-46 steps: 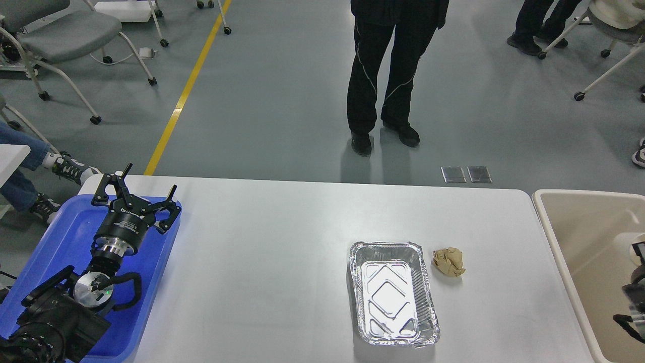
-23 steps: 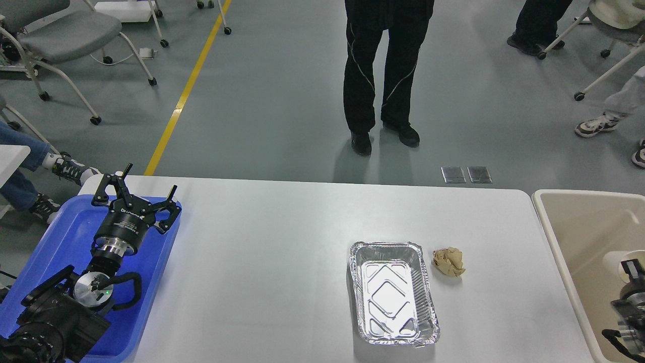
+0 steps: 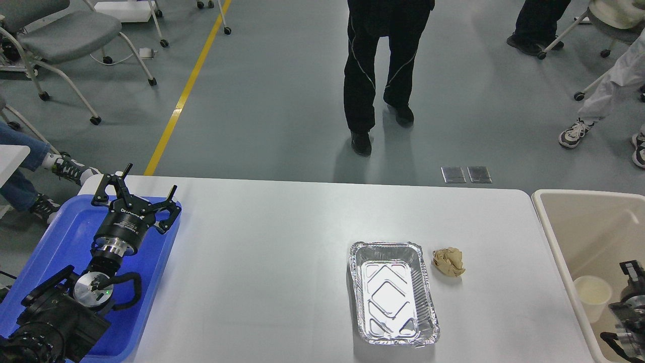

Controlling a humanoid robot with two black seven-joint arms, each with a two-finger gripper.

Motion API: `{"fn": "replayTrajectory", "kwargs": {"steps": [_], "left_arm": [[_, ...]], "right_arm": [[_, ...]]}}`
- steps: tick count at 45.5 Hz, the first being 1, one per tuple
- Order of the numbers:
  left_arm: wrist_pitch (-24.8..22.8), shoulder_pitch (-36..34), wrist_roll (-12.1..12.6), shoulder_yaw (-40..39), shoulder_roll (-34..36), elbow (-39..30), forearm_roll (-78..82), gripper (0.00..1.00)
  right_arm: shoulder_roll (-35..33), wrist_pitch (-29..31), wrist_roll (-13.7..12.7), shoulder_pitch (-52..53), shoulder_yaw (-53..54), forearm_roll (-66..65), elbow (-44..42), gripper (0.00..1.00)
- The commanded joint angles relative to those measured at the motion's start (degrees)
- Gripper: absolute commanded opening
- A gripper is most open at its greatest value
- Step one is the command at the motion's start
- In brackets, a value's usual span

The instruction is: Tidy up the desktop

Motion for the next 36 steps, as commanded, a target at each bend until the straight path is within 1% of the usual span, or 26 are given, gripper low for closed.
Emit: {"fn": "replayTrajectory", "kwargs": {"steps": [1,31,36], "left_arm": [[0.00,0.00,0.00,0.00,0.00,0.00,0.00,1.00],[0.00,0.00,0.00,0.00,0.00,0.00,0.00,1.00],[0.00,0.00,0.00,0.00,0.00,0.00,0.00,1.00]], "right_arm": [[0.35,0.28,-0.07,1.55,0.07,0.04,-0.53,1.00],[-0.09,0.64,-0.07,15.70,0.24,0.39,-0.09,1.00],[-0.79,2.39,-0.07,18.51,2.17,0.57,-0.09,1.00]]}}
